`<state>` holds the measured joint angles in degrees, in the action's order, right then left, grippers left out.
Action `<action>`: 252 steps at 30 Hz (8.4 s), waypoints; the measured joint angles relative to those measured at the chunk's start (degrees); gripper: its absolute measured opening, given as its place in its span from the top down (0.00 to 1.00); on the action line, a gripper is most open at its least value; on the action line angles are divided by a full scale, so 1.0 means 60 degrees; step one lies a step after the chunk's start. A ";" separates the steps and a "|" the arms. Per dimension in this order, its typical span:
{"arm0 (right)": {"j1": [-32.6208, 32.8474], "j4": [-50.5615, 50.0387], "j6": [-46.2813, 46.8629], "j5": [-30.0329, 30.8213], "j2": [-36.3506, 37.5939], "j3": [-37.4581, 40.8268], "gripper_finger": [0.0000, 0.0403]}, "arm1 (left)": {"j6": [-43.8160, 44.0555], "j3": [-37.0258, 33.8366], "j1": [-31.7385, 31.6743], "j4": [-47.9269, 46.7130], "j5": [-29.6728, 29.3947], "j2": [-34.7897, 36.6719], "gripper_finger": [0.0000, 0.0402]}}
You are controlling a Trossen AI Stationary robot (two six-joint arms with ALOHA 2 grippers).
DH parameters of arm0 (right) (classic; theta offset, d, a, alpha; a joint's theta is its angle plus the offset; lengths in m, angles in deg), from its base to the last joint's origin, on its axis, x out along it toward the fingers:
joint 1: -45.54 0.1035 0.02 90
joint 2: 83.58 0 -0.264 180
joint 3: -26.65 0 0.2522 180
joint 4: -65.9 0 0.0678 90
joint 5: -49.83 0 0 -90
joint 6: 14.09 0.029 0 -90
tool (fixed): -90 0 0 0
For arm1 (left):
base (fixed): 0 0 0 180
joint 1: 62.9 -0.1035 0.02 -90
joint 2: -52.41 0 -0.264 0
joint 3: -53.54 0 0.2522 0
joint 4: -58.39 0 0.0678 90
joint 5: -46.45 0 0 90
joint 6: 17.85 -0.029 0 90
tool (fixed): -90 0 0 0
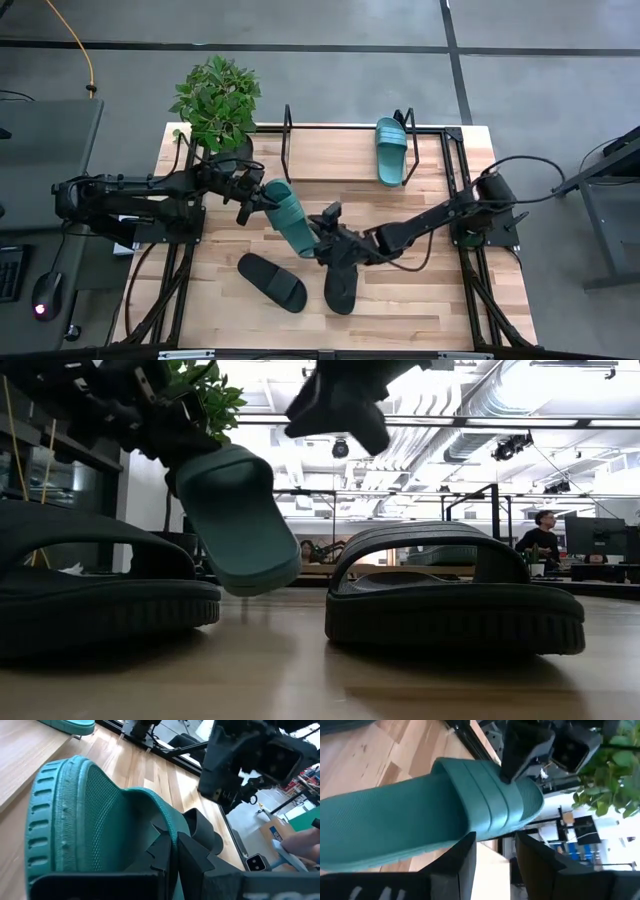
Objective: Pick and place slides into the shelf
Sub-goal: Put the green slipper on the shelf
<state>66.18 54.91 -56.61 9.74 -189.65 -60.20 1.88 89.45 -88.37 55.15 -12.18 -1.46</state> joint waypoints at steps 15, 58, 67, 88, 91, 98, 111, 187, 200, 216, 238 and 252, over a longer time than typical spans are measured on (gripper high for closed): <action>0.0270 -0.0205 -0.0926 0.0008 -0.0941 -0.1139 0.49 | 0.0005 0.0004 0.0310 0.0148 0.0455 0.0367 0.96; 0.0008 0.0954 -0.0361 0.0190 -0.0941 -0.1142 0.73 | -0.0135 0.0561 0.1871 0.0211 -0.0914 0.0375 0.96; 0.0011 0.0942 0.0036 0.0187 -0.0941 -0.1139 0.85 | -0.0215 0.0561 0.1871 0.0208 -0.0917 0.0375 0.96; 0.0022 0.0866 0.0271 0.0069 -0.0938 -0.1139 1.00 | -0.0973 0.0561 0.1879 -0.0081 -0.1063 0.0375 0.90; 0.0019 0.0866 0.0286 -0.0215 -0.0938 -0.1139 1.00 | -0.1002 0.0561 0.1882 -0.0114 -0.1073 0.0375 0.82; 0.0011 0.0870 0.0699 -0.0237 -0.0938 -0.1139 1.00 | -0.1039 0.0561 0.1882 0.0028 -0.1290 0.0375 0.63; -0.0014 0.0328 0.1417 0.0097 -0.0867 -0.1134 1.00 | -0.2007 0.0571 0.1875 -0.1242 -0.3918 0.1897 0.54; -0.7638 0.2414 0.4582 -0.5245 0.6015 0.5465 1.00 | -0.3740 0.0557 0.1871 -0.1240 -0.5345 0.4251 0.54; -0.8411 0.3230 0.4747 -0.6504 0.4725 0.5461 1.00 | -0.3787 0.0557 0.1871 -0.1146 -0.5343 0.4251 0.54; -0.8706 0.3111 0.4499 -0.6083 0.4057 0.5461 1.00 | -0.3708 0.0557 0.1871 -0.1239 -0.5343 0.4248 0.54; -0.8734 0.2169 0.4251 -0.5533 0.4057 0.5461 1.00 | -0.3688 0.0557 0.1871 -0.1235 -0.5340 0.4248 0.54; -0.8946 0.1667 0.4287 -0.5660 0.4057 0.5461 1.00 | -0.3694 0.0557 0.1871 -0.1231 -0.5340 0.4248 0.54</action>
<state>12.50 64.91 -30.89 -24.22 -165.31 -27.43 -20.29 92.80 -77.14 47.76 -44.22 24.02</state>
